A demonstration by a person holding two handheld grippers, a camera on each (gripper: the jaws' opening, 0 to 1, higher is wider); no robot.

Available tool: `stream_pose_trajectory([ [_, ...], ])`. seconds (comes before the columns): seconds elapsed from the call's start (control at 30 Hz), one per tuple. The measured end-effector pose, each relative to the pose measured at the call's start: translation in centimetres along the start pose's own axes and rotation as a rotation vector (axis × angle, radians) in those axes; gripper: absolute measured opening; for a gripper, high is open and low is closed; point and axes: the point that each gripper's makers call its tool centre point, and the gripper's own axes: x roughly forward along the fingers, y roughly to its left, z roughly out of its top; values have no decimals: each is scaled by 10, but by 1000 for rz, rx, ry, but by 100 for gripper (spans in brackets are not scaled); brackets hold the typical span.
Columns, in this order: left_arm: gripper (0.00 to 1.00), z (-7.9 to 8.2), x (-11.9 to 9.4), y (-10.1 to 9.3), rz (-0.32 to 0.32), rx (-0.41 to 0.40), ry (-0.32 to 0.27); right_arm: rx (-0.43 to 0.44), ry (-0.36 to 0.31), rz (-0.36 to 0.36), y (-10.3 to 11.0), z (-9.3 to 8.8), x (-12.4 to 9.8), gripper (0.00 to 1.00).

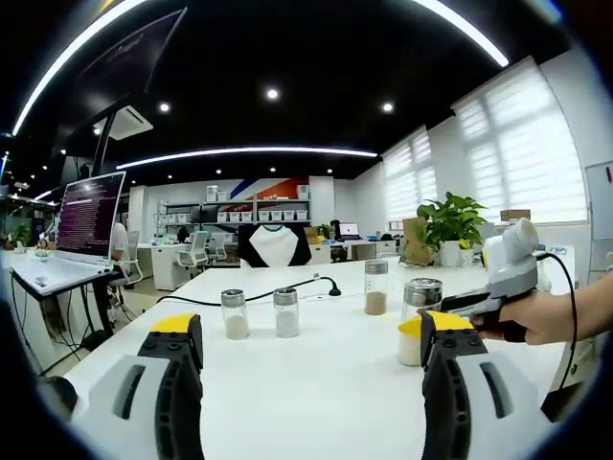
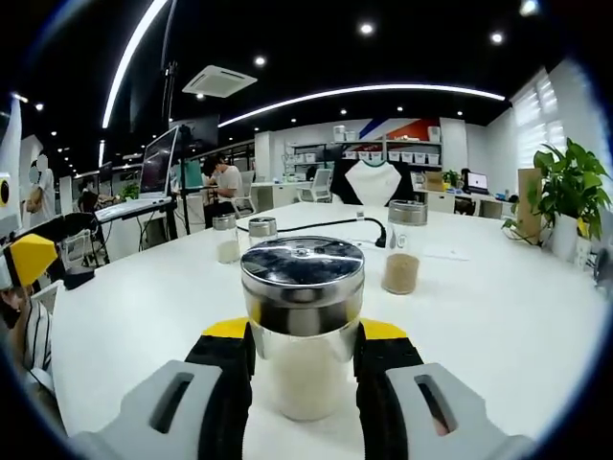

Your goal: Rotate the seasoning bottle until the label or dispensing opening points toward the visible target arrow and the bottle remains upright within the marked orientation range

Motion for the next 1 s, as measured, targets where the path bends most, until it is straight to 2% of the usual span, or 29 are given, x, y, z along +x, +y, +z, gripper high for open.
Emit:
stream_pose_trajectory([
  [0.53, 100, -1, 1, -1, -3, -6, 4, -4, -14, 8, -5, 1, 6, 39],
  [1.0, 100, 0, 3, 0, -5, -5, 4, -36, -39, 102, -5, 2, 7, 39],
])
